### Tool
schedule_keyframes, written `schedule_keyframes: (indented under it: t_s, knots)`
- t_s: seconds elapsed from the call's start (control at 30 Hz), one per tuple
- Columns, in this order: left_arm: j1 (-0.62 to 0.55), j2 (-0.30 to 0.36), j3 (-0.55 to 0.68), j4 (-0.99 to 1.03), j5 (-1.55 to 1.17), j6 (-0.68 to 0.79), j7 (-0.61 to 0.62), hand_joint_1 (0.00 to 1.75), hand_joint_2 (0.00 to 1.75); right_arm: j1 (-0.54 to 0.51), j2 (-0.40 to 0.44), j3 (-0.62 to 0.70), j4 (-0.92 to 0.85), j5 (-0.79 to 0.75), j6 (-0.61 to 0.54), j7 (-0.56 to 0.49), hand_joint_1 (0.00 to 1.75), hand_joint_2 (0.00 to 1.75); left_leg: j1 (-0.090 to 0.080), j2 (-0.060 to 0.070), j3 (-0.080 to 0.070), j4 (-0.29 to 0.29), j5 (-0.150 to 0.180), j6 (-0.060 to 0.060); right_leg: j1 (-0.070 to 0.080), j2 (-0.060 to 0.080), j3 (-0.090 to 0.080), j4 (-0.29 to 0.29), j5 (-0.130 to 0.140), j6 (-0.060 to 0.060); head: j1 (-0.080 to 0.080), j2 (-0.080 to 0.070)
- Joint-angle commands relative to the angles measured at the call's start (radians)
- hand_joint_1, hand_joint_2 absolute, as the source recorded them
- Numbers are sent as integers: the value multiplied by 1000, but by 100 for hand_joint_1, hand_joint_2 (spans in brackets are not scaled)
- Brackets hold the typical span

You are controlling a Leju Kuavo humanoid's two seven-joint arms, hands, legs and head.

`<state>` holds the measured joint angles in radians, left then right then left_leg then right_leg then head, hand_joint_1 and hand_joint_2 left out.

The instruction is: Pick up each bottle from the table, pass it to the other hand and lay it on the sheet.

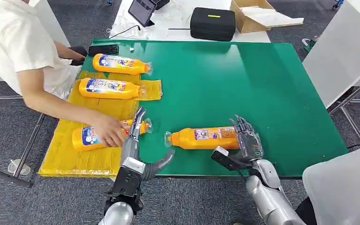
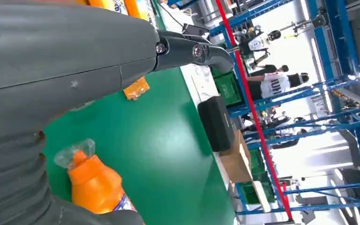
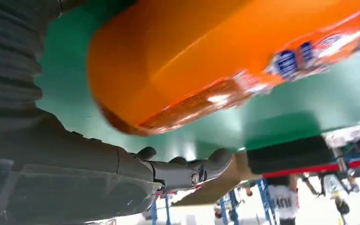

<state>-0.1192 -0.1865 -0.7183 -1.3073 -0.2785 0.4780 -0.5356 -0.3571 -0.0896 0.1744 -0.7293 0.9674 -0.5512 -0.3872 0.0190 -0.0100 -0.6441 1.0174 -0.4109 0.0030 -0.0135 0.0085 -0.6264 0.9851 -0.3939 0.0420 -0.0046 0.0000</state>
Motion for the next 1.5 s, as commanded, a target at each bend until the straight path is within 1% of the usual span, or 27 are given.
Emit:
schedule_keyframes:
  t_s: [0.03, 0.07, 0.1, 0.13, 0.17, 0.2, 0.33, 0.47, 0.53, 0.57, 0.63, 0.7, 0.73, 0.77, 0.8, 0.83, 1.03, 1.07, 1.1, 1.13, 1.17, 1.2, 1.23, 1.3, 1.33, 1.43, 1.5]
  knots:
    - [-60, 12, -41, 75, 15, -14, -5, 0, 175, -117, 27, 32, 184, -25, 39, -8, 0, 175, -1, 2, 6, -1, -2, 1, 0, 1, 6, -1, -1, -1, 0, 0]
    - [-62, 10, -44, 80, 22, -17, -8, 0, 175, -122, 31, 34, 201, -33, 45, -14, 0, 175, -1, 2, 4, -1, -1, 1, 0, 1, 4, -1, -1, -1, 0, 0]
    - [-62, 10, -45, 81, 24, -17, -8, 0, 175, -122, 32, 35, 204, -33, 46, -15, 0, 175, -1, 2, 6, -1, -2, 1, 0, 1, 6, -1, -1, -1, 0, 0]
    - [-62, 10, -45, 81, 24, -17, -8, 0, 175, -122, 32, 35, 204, -33, 46, -15, 0, 175, -1, 2, 4, -1, -1, 1, 0, 1, 4, -1, -1, -1, 0, 0]
    - [-62, 10, -45, 81, 24, -17, -8, 0, 175, -122, 32, 35, 204, -33, 46, -15, 0, 175, -1, 2, 7, -1, -2, 1, 0, 1, 7, -1, -2, -2, 0, 0]
    - [-62, 10, -45, 81, 24, -17, -8, 0, 175, -122, 32, 35, 204, -33, 46, -15, 0, 175, -1, 2, 5, -1, -1, 1, 0, 1, 4, -1, -1, -1, 0, 0]
    - [-62, 11, -47, 82, 27, -19, -9, 0, 175, -121, 35, 38, 215, -37, 57, -18, 0, 175, -1, 2, 7, -1, -2, 1, 0, 0, 6, 0, -2, -2, 0, 0]
    - [-60, 11, -52, 92, 38, -19, -10, 0, 175, -119, 35, 49, 262, -46, 110, 0, 0, 175, -1, 2, 9, -1, -3, 1, 0, -1, 9, -1, -3, -2, 0, 0]
    - [-62, 12, -55, 94, 44, -19, -11, 0, 175, -127, 24, 63, 293, -44, 180, 33, 0, 175, -1, 1, 7, -1, -2, 1, 0, 0, 7, -1, -2, -2, 0, 0]
    - [-63, 12, -56, 95, 45, -19, -11, 0, 175, -128, 19, 65, 300, -47, 204, 44, 0, 175, -1, 2, 11, -2, -3, 1, 0, 0, 10, -1, -3, -2, 0, 0]
    - [-65, 11, -59, 96, 48, -19, -11, 0, 175, -134, 5, 73, 321, -45, 247, 74, 0, 175, -1, -1, 6, -1, -1, 1, 0, -2, 6, -1, -1, -1, 0, 0]
    - [-65, 11, -59, 96, 48, -19, -11, 0, 175, -134, 3, 73, 321, -45, 248, 73, 0, 175, 0, 0, 5, -1, -1, 1, 0, -1, 4, -1, -1, -1, 0, 0]
    - [-67, 12, -60, 96, 50, -21, -11, 0, 175, -141, -3, 91, 333, -34, 278, 79, 0, 175, 0, 0, 8, -2, -1, 1, 0, -1, 7, -2, -1, -1, 0, 0]
    - [-68, 12, -61, 96, 51, -23, -11, 0, 175, -142, -7, 92, 339, -40, 308, 85, 28, 175, 0, 2, 10, -2, -2, 1, 1, -1, 9, -3, -1, -2, 0, 0]
    - [-69, 12, -62, 96, 51, -23, -11, 0, 175, -140, -11, 91, 340, -41, 311, 83, 171, 175, 0, 4, 10, -1, -2, 1, 0, 1, 8, -2, 0, -1, 0, 0]
    - [-69, 12, -61, 99, 52, -22, -11, 0, 175, -137, -18, 99, 348, -39, 337, 86, 175, 175, -1, 1, 12, -2, -1, 1, 0, -2, 11, -2, -1, -2, 1, 0]
    - [-72, 9, -62, 109, 56, -26, -15, 0, 175, -127, -35, 124, 370, -21, 380, 93, 175, 175, 0, 2, 21, -1, -3, 0, 1, 1, 17, -3, 0, -2, 0, 0]
    - [-73, 8, -62, 109, 57, -27, -16, 0, 175, -127, -38, 130, 370, -16, 387, 100, 175, 175, 0, 0, 20, -3, -1, 1, 1, -3, 17, -5, 1, -3, 0, 0]
    - [-74, 8, -62, 110, 58, -27, -17, 0, 175, -126, -40, 135, 370, -11, 390, 107, 175, 175, 1, 2, 23, -2, -2, 0, 1, 0, 19, -4, 1, -3, 0, 0]
    - [-75, 7, -62, 111, 60, -31, -17, 0, 175, -127, -42, 144, 371, -1, 389, 125, 175, 175, 0, 0, 23, -2, -1, 0, 1, -2, 19, -4, 1, -3, 0, 0]
    - [-76, 7, -62, 112, 60, -33, -18, 0, 175, -129, -45, 155, 375, 11, 394, 137, 175, 175, 0, 0, 25, -1, -3, 0, 1, -2, 16, -3, -1, -3, 0, 0]
    - [-77, 6, -62, 113, 61, -37, -17, 0, 175, -131, -48, 168, 378, 25, 396, 150, 175, 175, 0, 1, 28, -1, -5, 0, 1, 0, 17, -3, -2, -2, 0, 0]
    - [-76, 5, -61, 113, 64, -41, -16, 0, 175, -131, -49, 170, 378, 29, 389, 157, 175, 175, 0, -2, 26, -3, -3, 1, 1, -5, 15, -5, -1, -3, 0, 0]
    - [-76, 4, -59, 111, 72, -52, -12, 0, 175, -136, -55, 200, 385, 70, 377, 195, 175, 175, 1, 2, 30, -2, -5, 0, 2, 0, 18, -4, -2, -1, 0, 0]
    - [-76, 4, -58, 111, 73, -55, -12, 0, 175, -140, -59, 213, 387, 86, 375, 203, 175, 175, 1, 0, 31, -3, -4, 1, 2, -1, 19, -5, -2, -2, 0, 0]
    - [-77, 3, -59, 112, 74, -57, -11, 0, 175, -143, -63, 220, 389, 94, 379, 206, 175, 175, 1, 2, 33, -1, -5, 0, 2, 1, 21, -4, -4, 0, 0, 0]
    - [-77, 3, -59, 112, 74, -57, -11, 0, 175, -143, -63, 220, 389, 94, 379, 206, 175, 175, 1, 0, 32, -2, -5, 1, 2, -2, 21, -5, -4, 0, 0, 0]
